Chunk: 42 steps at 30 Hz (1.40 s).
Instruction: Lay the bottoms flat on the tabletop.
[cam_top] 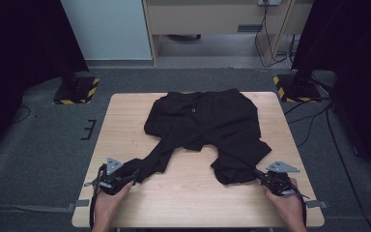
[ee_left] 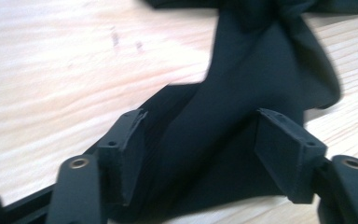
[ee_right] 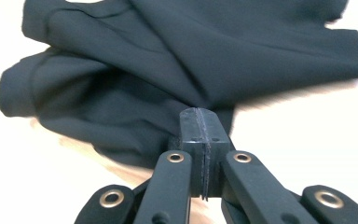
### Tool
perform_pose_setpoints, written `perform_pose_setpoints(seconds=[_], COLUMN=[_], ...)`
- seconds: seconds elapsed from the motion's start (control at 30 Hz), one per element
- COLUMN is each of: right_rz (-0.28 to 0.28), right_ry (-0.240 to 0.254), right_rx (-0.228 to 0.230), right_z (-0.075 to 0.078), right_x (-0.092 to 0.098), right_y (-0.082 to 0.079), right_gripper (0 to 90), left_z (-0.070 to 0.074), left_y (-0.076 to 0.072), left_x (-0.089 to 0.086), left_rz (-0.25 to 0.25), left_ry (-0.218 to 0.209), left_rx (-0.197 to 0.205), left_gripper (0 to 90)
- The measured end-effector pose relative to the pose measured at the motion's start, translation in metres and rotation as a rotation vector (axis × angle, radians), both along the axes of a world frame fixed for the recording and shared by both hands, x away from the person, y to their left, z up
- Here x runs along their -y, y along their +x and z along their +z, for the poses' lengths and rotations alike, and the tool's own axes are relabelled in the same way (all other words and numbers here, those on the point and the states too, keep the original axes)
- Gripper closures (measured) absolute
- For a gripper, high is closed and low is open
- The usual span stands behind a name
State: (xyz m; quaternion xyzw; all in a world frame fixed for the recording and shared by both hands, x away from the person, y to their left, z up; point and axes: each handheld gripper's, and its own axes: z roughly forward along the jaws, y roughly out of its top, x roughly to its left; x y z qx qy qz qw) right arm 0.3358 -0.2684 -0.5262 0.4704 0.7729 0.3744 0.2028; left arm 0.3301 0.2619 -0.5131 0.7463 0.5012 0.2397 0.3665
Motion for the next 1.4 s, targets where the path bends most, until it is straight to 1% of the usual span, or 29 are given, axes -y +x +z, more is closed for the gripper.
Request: perform_pose_setpoints(seconds=[0.07,0.13,0.17,0.2,0.23,0.27,0.3,0.33,0.37,0.4,0.43,0.47,0.53,0.57,0.6,0.63,0.7,0.73,0.83,0.87,0.97,1.0,1.07,1.2,1.3,1.37,1.4], right_rz=[-0.009,-0.012,-0.006,0.008,0.027,0.045,0.056,0.058,0.056,0.059,0.062,0.070,0.082,0.091,0.103,0.114,0.113,0.112,0.106,0.099,0.094,0.095,0.092,0.081,0.080,0.084,0.080], right_ry=[0.001,0.026,0.037,0.048,0.059,0.070,0.077,0.077,0.074,0.076,0.077,0.078,0.086,0.086,0.081,0.072,0.056,0.045,0.035,0.028,-0.002,-0.012,-0.026,-0.031,-0.013,-0.011,-0.008], right_rx=[0.006,0.010,0.019,0.020,0.022,0.025,0.026,0.026,0.025,0.025,0.026,0.031,0.024,0.018,0.007,0.003,0.001,-0.003,-0.019,-0.024,-0.007,0.000,0.007,0.019,0.011,0.009,0.001], right_z=[0.001,0.003,0.003,0.004,0.004,0.004,0.003,0.002,0.002,0.001,0.001,0.001,0.000,-0.001,-0.001,-0.002,-0.004,-0.005,-0.008,-0.009,-0.009,-0.009,-0.008,-0.009,-0.009,-0.008,-0.007], right_x=[0.003,0.002,0.001,-0.002,-0.006,-0.010,-0.013,-0.017,-0.020,-0.024,-0.027,-0.030,-0.035,-0.037,-0.040,-0.043,-0.048,-0.050,-0.052,-0.052,-0.052,-0.051,-0.049,-0.043,-0.040,-0.039,-0.038], right_y=[-0.003,-0.006,-0.007,-0.006,-0.005,-0.005,-0.004,-0.003,-0.002,-0.001,-0.001,0.000,0.000,0.000,0.000,0.000,-0.001,-0.001,0.001,0.001,0.000,0.000,0.000,0.002,0.003,0.003,0.003], right_gripper=[89.0,79.7,74.1,66.6,59.3,54.4,50.0,46.0,44.0,42.1,39.5,37.9,35.8,35.1,34.3,33.9,33.6,33.2,35.7,38.5,47.8,51.8,63.3,78.8,85.5,86.8,87.4], left_z=[0.000,-0.002,-0.003,-0.005,-0.007,-0.008,-0.009,-0.010,-0.012,-0.013,-0.015,-0.016,-0.018,-0.018,-0.019,-0.019,-0.020,-0.020,-0.018,-0.017,-0.016,-0.016,-0.015,-0.015,-0.014,-0.014,-0.014], left_y=[0.002,0.005,0.007,0.010,0.015,0.020,0.023,0.026,0.027,0.027,0.027,0.027,0.027,0.027,0.027,0.026,0.025,0.024,0.022,0.021,0.020,0.020,0.020,0.019,0.018,0.018,0.018], left_x=[0.005,0.011,0.014,0.018,0.021,0.023,0.026,0.028,0.030,0.032,0.033,0.033,0.033,0.033,0.033,0.034,0.034,0.034,0.034,0.035,0.033,0.033,0.034,0.034,0.032,0.030,0.029], left_rz=[-0.021,-0.058,-0.078,-0.088,-0.093,-0.091,-0.088,-0.090,-0.099,-0.110,-0.117,-0.121,-0.130,-0.130,-0.140,-0.145,-0.148,-0.150,-0.152,-0.148,-0.145,-0.144,-0.141,-0.144,-0.146,-0.144,-0.144], left_ry=[0.002,-0.005,0.006,0.013,0.013,-0.014,-0.052,-0.063,-0.036,-0.019,-0.012,-0.010,-0.012,-0.012,-0.002,0.008,0.005,0.005,-0.001,-0.003,0.000,-0.003,0.002,0.013,0.014,0.013,0.013], left_rx=[0.013,0.009,0.003,0.007,0.000,-0.012,-0.017,-0.015,-0.019,-0.027,-0.040,-0.048,-0.067,-0.067,-0.073,-0.071,-0.066,-0.064,-0.072,-0.076,-0.083,-0.085,-0.082,-0.079,-0.086,-0.087,-0.087], left_gripper=[29.5,26.7,25.4,25.7,26.5,26.6,26.4,27.0,27.7,28.2,28.5,28.9,33.7,33.9,34.6,35.6,37.7,40.8,51.7,55.3,66.7,69.1,72.3,75.5,76.6,76.9,76.9])
